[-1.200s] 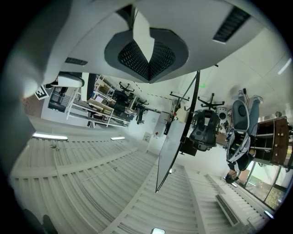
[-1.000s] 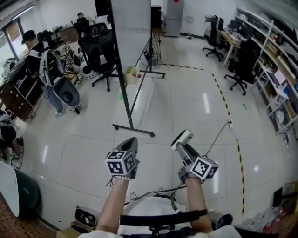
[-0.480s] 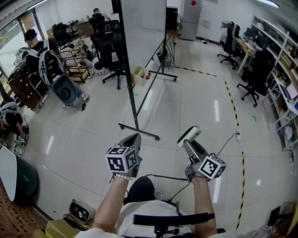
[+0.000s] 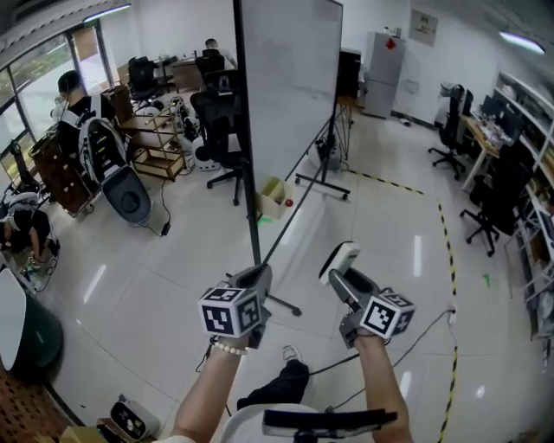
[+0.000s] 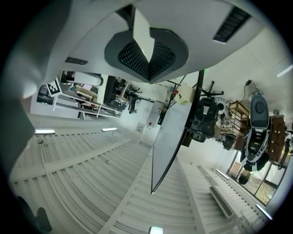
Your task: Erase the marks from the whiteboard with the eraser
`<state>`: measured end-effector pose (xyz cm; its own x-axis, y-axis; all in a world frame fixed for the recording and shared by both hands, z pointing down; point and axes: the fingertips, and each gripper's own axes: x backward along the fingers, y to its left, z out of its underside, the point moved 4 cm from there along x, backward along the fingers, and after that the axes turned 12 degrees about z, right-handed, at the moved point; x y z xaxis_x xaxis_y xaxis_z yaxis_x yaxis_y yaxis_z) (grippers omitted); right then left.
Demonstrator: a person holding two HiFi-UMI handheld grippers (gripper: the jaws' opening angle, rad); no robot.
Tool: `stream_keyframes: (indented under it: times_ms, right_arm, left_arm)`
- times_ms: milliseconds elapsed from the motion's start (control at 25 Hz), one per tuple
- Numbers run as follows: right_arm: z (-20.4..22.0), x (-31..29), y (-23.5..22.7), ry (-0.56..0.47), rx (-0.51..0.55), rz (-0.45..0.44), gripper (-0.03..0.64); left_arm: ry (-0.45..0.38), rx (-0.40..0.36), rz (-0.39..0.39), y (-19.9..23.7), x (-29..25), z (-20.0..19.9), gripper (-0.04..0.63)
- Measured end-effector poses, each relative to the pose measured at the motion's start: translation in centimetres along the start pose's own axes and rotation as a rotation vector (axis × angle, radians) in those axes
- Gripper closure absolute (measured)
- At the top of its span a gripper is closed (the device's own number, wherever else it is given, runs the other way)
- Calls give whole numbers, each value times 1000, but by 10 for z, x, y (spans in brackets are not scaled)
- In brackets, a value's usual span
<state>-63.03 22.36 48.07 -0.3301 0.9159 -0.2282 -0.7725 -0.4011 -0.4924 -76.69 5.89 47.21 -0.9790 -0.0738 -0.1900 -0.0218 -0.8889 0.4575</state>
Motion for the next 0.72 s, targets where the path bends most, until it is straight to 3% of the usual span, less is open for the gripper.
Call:
stream_keyframes:
  times_ms: [200,360,720]
  right_arm:
    - [-88,-111,-14,11,75,-92,371]
    - [-170,-186,0,-15,158,-154,371]
    - [-354,-267,71,-76,349,-302,370]
  left_arm:
    - [-40,-4,-28,41,-76,-66,607]
    - [-81,-54,-46,68,-118,-127,607]
    - [-136,-185,-137,83,-169,-243,607]
